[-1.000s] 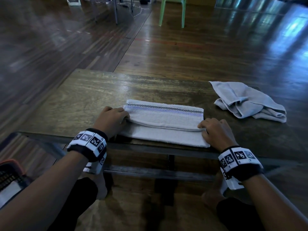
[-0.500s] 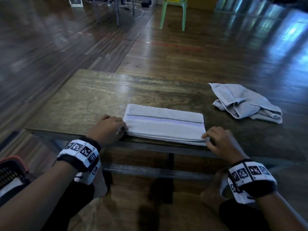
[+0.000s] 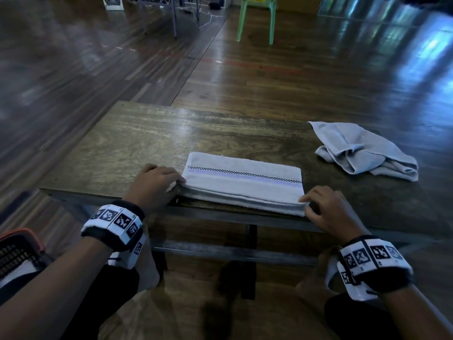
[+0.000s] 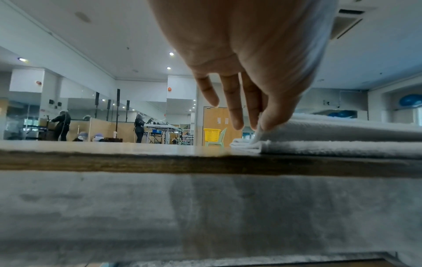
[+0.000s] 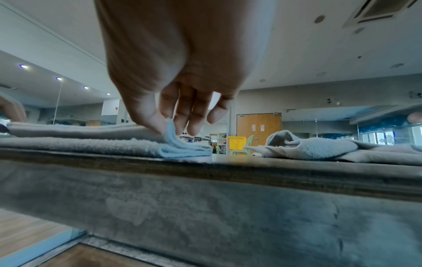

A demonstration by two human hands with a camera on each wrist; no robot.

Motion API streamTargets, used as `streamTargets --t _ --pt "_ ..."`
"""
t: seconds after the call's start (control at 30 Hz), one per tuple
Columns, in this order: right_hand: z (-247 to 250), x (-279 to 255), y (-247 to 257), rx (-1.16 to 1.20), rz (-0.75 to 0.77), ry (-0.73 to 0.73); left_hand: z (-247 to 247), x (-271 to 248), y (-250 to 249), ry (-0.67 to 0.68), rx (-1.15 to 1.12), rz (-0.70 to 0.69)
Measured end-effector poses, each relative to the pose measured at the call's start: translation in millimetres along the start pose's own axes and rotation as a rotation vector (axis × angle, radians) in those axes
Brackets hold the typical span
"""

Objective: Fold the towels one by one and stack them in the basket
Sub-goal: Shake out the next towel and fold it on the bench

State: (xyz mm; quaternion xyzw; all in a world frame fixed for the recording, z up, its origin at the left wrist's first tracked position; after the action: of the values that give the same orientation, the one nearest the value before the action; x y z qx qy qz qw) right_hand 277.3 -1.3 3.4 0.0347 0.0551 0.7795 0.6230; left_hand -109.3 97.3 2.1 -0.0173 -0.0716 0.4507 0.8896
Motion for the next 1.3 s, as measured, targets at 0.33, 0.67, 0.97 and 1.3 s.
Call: streamTargets --t 0.33,0.67,0.97,1.3 --pt "-5.1 -4.2 9.6 -0.047 -0.016 0.253 -7.8 -6.3 -6.3 0.272 0.104 -0.060" --pt "26.3 -18.9 -3.5 0.380 -0.050 0.096 22.3 -17.2 -5.5 0.155 -0.488 -0.130" --pt "64.3 -14.1 -4.6 0.893 -0.161 0.142 56.2 -12.0 -6.0 0.185 -0.939 0.017" --pt "29.9 42.9 -8.1 0.705 -0.373 0.207 6.5 39.5 14.8 0.237 -0.672 0.303"
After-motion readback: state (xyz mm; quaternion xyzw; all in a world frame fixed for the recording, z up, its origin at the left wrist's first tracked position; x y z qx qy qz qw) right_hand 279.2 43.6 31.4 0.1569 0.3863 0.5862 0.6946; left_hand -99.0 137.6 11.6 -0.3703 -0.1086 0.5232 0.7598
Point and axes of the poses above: each hand's wrist, its own x-axis towards the middle knuckle, its own z-axis out of the back of the hand, y = z × x, the point moved 3 cm from there along x, towards the middle knuckle, and after that the axes turned 14 degrees about y, right-handed, at the moved point
